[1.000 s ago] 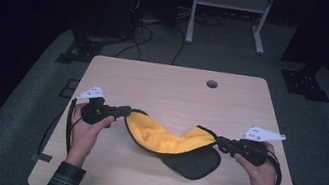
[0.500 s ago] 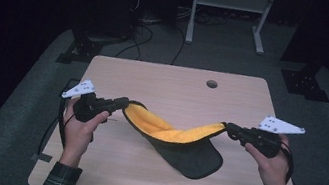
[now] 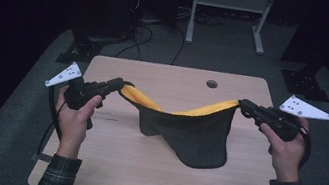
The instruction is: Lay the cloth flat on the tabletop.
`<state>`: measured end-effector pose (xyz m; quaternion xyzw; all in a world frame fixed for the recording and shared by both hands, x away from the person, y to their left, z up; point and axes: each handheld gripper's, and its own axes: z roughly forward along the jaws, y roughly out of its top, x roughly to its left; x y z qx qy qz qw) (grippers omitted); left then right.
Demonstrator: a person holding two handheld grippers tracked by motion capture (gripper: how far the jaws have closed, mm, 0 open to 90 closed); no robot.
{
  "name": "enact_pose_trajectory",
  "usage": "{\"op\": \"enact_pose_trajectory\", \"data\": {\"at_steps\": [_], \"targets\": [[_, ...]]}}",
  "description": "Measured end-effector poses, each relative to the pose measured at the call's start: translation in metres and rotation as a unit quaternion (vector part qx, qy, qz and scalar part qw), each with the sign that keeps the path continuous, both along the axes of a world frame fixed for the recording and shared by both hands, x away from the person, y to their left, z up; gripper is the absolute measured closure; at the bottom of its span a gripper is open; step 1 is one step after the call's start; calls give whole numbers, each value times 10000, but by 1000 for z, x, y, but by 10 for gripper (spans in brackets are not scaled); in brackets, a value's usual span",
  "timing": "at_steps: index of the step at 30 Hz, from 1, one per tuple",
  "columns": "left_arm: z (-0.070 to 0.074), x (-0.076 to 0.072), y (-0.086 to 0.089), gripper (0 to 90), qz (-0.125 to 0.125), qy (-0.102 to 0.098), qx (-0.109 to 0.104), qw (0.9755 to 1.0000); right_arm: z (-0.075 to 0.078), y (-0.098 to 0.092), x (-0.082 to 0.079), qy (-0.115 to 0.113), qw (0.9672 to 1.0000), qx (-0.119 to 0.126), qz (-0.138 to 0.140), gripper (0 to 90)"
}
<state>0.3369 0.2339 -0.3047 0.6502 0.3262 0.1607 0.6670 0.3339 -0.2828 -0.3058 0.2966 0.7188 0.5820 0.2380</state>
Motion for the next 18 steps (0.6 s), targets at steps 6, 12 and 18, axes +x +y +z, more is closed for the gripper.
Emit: {"op": "enact_pose_trajectory", "data": {"at_steps": [6,12,18], "targets": [[13,-13,5,855,79,-306,-39,9995,22,-3,-8,-281,9996,59,-18,862],[27,-18,4,855,46,-493,-50,9988,39,-6,-17,-531,9985,115,-11,862],[30,-6,1,855,90,-423,-33,9991,47,-5,-8,-563,9983,56,-102,862]]}}
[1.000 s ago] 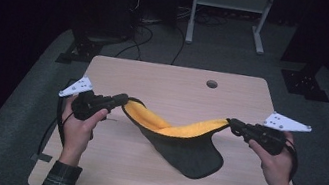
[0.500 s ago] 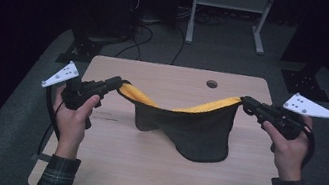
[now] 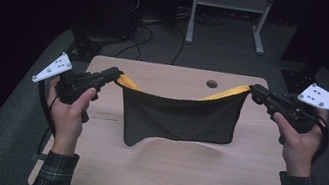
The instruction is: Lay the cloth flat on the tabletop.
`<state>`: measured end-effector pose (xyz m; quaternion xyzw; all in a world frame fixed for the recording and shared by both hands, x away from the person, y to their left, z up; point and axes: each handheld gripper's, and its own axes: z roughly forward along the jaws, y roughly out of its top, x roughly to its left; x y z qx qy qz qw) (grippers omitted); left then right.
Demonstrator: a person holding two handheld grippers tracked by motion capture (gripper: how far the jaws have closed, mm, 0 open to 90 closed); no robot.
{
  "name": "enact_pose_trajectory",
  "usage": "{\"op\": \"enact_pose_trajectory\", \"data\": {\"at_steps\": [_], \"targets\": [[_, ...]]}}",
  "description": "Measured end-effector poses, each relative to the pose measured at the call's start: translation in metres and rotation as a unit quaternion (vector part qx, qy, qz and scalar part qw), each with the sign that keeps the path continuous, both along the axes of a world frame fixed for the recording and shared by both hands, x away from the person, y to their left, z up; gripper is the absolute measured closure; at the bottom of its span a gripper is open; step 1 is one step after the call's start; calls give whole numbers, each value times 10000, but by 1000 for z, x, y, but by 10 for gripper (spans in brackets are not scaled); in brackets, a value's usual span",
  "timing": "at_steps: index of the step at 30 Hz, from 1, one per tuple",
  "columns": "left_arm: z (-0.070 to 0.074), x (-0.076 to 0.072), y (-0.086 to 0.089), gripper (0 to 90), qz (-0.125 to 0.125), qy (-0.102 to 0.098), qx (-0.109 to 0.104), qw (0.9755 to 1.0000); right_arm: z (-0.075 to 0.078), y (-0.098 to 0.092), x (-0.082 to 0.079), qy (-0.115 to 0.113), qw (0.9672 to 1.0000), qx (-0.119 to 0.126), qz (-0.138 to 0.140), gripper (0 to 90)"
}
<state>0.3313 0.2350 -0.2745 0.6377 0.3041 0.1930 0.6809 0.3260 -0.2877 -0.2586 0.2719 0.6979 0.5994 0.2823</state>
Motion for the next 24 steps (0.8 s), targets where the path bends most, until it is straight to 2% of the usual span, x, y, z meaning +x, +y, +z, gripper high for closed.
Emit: {"op": "enact_pose_trajectory", "data": {"at_steps": [3,4,5,6,7,9,10,14,17,18,19,20,21,22,23,24], "targets": [[-2,9,-1,855,18,46,-27,10000,-1,0,9,59,10000,23,-31,862],[-3,21,-3,855,64,66,-28,10000,-3,0,21,122,9999,17,-83,862],[-3,21,-3,856,64,66,-28,10000,-3,0,21,122,9999,17,-83,862],[-3,35,-5,855,115,91,-81,9999,-4,0,34,197,9997,46,-126,862],[-3,35,-5,855,115,91,-81,9999,-4,0,34,197,9997,46,-126,862],[1,48,-6,856,158,19,-134,9998,-1,0,52,206,9995,38,-252,862],[1,48,-6,855,158,19,-134,9998,1,-1,55,187,9994,69,-266,862],[10,53,-9,856,183,-261,-95,9994,10,-2,62,64,9993,137,-332,862],[4,49,-12,855,133,-249,10,9996,8,-4,59,37,9995,117,-306,863],[-5,48,-14,855,86,-133,140,9998,5,-4,58,66,9995,97,-299,862],[-11,47,-15,855,95,-73,210,9997,-13,-6,54,202,9994,34,-264,862],[-27,47,-16,855,45,147,305,9994,-22,-6,52,276,9993,17,-251,863],[-27,47,-16,855,45,147,305,9994,-22,-6,52,276,9993,17,-251,863],[-45,45,-16,855,-22,373,280,9989,-42,-8,48,441,9988,-44,-208,862],[-45,45,-16,855,-22,373,280,9989,-42,-8,48,441,9988,-44,-208,862],[-58,43,-15,855,-68,563,310,9979,-58,-9,42,617,9979,-49,-170,862]]}}
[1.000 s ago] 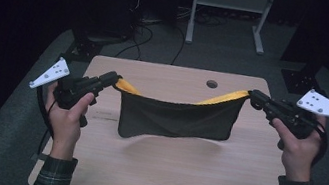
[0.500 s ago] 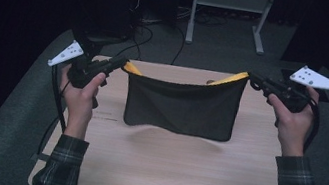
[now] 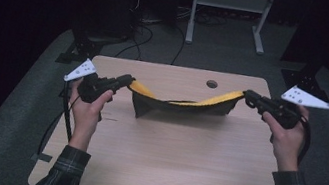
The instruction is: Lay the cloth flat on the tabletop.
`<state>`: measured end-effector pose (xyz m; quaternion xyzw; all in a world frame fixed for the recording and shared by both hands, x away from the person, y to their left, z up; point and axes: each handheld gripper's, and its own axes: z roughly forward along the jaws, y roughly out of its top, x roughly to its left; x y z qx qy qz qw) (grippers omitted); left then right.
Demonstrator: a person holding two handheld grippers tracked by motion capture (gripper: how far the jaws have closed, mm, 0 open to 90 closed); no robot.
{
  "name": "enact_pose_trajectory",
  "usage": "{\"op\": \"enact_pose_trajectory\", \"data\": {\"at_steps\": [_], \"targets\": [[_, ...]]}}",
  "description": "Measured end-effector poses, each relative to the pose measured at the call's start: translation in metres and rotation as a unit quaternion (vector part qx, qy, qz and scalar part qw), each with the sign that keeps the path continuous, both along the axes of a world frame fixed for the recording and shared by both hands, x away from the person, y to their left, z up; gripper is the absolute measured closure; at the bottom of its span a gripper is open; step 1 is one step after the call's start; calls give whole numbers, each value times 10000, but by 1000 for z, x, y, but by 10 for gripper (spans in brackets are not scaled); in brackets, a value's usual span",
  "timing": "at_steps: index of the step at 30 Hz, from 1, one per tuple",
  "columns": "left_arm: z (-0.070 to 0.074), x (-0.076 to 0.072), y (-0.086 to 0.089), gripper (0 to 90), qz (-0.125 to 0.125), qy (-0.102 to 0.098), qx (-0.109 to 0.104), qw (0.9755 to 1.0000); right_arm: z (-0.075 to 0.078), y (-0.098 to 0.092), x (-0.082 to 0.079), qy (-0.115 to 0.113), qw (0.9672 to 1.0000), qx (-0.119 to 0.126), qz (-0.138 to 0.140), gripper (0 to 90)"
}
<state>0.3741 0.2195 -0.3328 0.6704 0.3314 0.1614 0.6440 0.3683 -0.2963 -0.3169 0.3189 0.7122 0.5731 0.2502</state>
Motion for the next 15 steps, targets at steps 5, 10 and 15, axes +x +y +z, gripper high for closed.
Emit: {"op": "enact_pose_trajectory", "data": {"at_steps": [5,10,15], "targets": [[-18,-8,-1,854,-175,292,127,9993,-24,0,-11,261,9996,-121,81,862],[-31,-22,-3,854,-399,549,249,9974,-43,1,-26,458,9983,-279,221,862],[-40,-47,4,854,-563,687,265,9957,-61,-4,-54,606,9966,-416,359,862]]}}
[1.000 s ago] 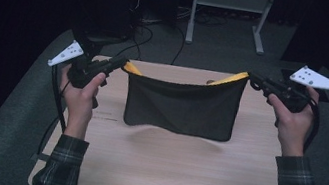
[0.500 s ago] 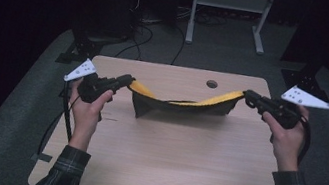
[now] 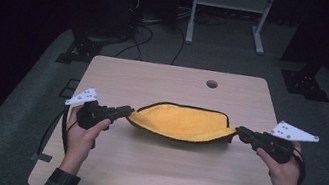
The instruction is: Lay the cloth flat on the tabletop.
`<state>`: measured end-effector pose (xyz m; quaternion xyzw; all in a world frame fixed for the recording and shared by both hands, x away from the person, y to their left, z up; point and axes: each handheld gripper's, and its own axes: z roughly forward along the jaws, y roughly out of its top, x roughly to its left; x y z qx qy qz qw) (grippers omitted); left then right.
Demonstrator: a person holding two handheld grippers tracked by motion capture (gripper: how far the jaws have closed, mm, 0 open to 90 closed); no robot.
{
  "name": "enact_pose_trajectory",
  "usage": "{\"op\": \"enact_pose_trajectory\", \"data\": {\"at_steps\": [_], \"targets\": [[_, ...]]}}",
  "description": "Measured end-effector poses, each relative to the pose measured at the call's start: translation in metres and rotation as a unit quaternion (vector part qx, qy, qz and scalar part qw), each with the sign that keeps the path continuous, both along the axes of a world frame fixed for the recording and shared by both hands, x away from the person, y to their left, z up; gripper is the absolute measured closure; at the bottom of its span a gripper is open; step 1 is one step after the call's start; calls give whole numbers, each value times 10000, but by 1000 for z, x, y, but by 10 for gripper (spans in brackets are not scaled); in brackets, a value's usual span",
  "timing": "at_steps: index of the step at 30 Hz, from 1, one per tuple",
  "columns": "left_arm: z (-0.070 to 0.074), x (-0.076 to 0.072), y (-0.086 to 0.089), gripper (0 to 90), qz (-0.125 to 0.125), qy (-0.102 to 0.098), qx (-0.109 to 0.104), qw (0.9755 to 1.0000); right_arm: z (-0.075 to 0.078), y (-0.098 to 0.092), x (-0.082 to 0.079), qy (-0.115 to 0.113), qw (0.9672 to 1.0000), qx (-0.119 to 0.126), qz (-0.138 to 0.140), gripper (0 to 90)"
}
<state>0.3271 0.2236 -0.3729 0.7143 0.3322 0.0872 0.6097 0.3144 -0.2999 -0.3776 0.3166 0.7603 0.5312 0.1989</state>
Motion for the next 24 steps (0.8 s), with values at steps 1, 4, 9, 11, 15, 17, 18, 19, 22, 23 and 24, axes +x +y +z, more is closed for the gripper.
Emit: {"op": "enact_pose_trajectory", "data": {"at_steps": [1,4,9,11,15,17,18,19,22,23,24], "targets": [[0,-4,2,854,-15,13,-15,10000,-2,-1,-6,23,10000,5,16,862],[-3,-15,5,854,-44,58,-18,10000,-5,-4,-17,61,10000,16,66,862],[-21,-35,9,853,-96,337,144,9993,-27,-9,-42,348,9992,-127,171,862],[-33,-45,9,853,-155,518,224,9983,-34,-9,-49,485,9984,-199,203,862],[-49,-60,8,852,-190,828,457,9953,-47,-8,-63,668,9966,-399,276,862],[-57,-65,8,852,-212,966,554,9935,-55,-7,-67,781,9953,-483,314,861],[-57,-65,8,852,-212,966,554,9935,-55,-7,-67,781,9953,-483,314,861],[-63,-70,9,851,-203,1092,683,9915,-61,-6,-71,895,9937,-586,346,862],[-71,-74,8,851,-193,1215,924,9881,-67,-5,-75,980,9919,-705,385,861],[-76,-77,8,850,-185,1323,1078,9852,-71,-3,-79,1049,9906,-768,434,861],[-76,-77,8,850,-185,1323,1078,9852,-71,-3,-79,1049,9906,-768,434,861]]}}
